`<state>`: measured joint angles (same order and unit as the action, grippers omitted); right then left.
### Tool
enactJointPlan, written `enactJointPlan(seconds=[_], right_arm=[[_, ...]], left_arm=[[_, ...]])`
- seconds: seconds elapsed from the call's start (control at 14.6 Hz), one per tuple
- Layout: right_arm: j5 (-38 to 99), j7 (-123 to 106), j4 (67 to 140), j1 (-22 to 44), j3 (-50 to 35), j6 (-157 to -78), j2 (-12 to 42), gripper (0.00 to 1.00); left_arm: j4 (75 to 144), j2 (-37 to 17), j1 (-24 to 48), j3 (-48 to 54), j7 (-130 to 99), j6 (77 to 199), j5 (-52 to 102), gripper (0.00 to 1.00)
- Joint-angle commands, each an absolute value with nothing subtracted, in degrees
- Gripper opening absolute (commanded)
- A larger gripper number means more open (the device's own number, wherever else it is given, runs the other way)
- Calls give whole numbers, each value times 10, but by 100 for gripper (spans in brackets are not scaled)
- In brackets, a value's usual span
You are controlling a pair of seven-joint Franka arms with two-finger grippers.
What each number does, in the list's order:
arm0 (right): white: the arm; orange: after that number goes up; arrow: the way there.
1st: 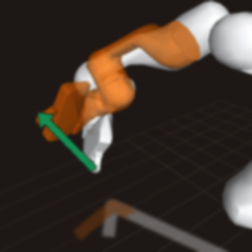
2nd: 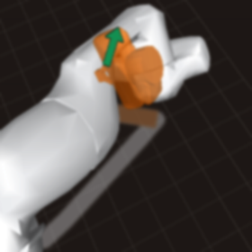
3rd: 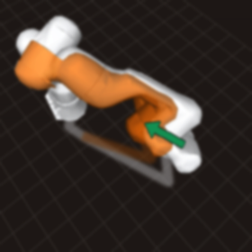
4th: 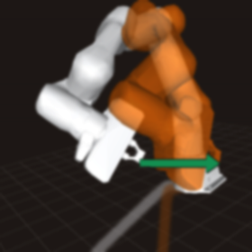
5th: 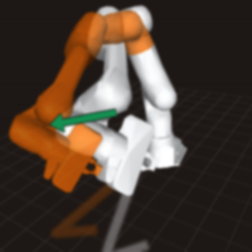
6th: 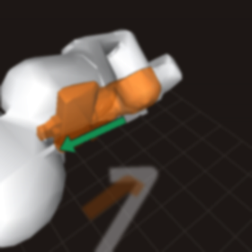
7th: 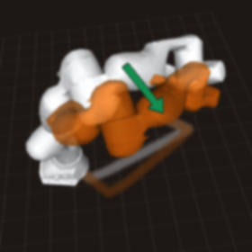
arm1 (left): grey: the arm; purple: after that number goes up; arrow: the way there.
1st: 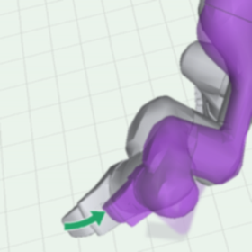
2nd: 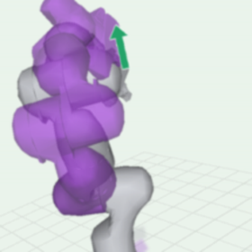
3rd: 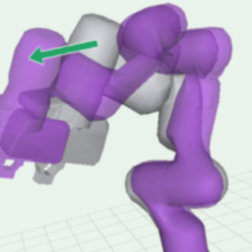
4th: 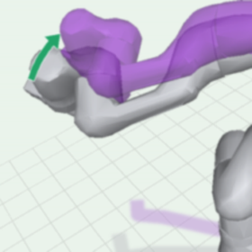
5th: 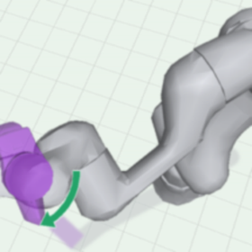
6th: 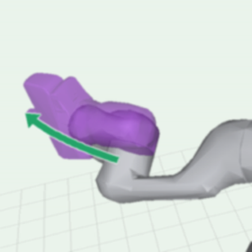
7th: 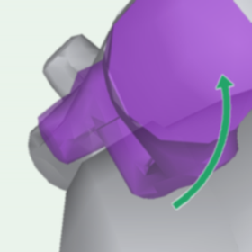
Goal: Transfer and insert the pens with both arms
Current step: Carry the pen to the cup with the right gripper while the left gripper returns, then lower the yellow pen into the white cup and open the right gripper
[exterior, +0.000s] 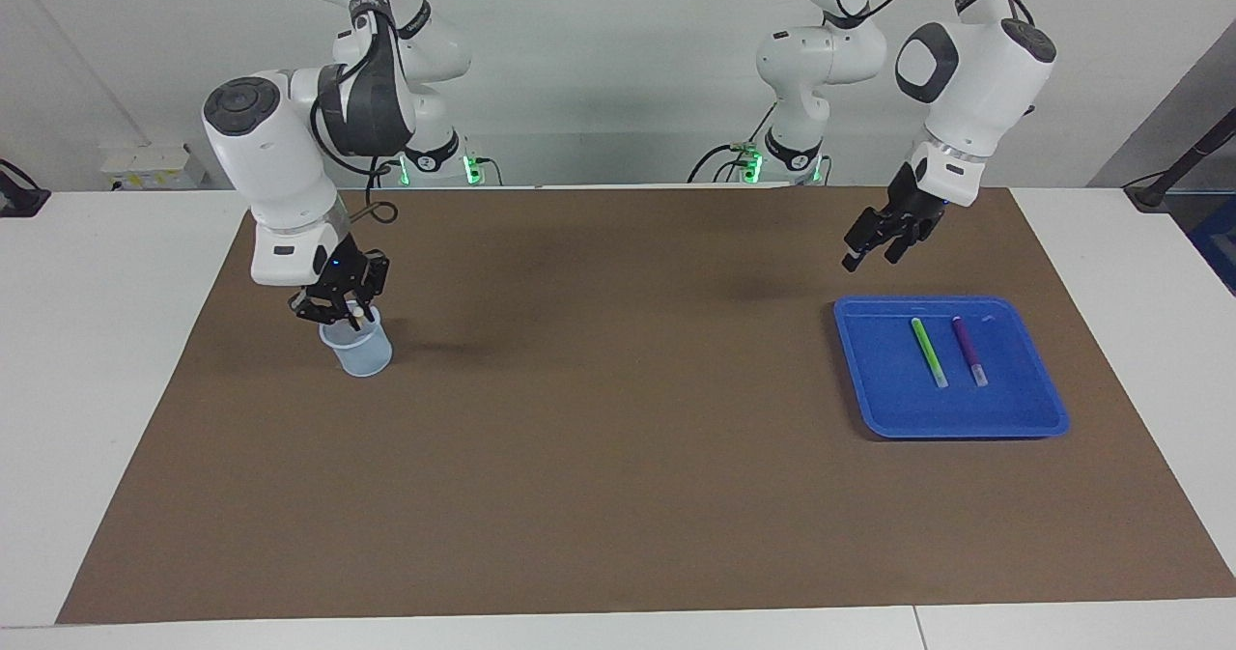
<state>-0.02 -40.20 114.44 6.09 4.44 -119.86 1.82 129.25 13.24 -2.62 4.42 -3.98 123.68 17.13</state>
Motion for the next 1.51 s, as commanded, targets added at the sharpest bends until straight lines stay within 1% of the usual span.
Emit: enactJointPlan(seconds=[0.0,0.21,0.27,0.34,0.41,0.48,0.69,0.89,1.1,1.3,1.44], right_arm=[[-11,-417,1199,45,37,-1237,-13,0],[-11,-424,1208,40,37,-1238,-17,0],[-11,-425,1208,37,37,-1238,-17,12],[-11,-430,1208,33,37,-1236,-17,55],[-11,-431,1208,32,37,-1233,-18,91],[-11,-431,1208,31,37,-1229,-18,100],[-11,-427,1202,31,38,-1214,-19,100],[-12,-429,1179,32,39,-1185,-26,100],[-13,-429,1171,33,37,-1185,-37,100],[-11,-422,1135,50,29,-1177,-40,100],[-4,-385,1109,70,28,-1158,-31,100]], left_arm=[[1289,110,-47,47,27,1240,168,100],[1278,79,-68,47,81,1255,167,100],[1277,72,-76,47,97,1261,166,100],[1275,65,-83,46,117,1267,166,100],[1269,57,-90,46,133,1269,166,100],[1267,51,-96,47,135,1273,166,99],[1267,32,-100,46,135,1308,163,99],[1267,19,-107,46,133,1340,133,99],[1267,-6,-116,46,134,1381,112,99],[1258,-26,-118,46,134,1396,105,99],[1249,-42,-127,46,134,1404,97,97]])
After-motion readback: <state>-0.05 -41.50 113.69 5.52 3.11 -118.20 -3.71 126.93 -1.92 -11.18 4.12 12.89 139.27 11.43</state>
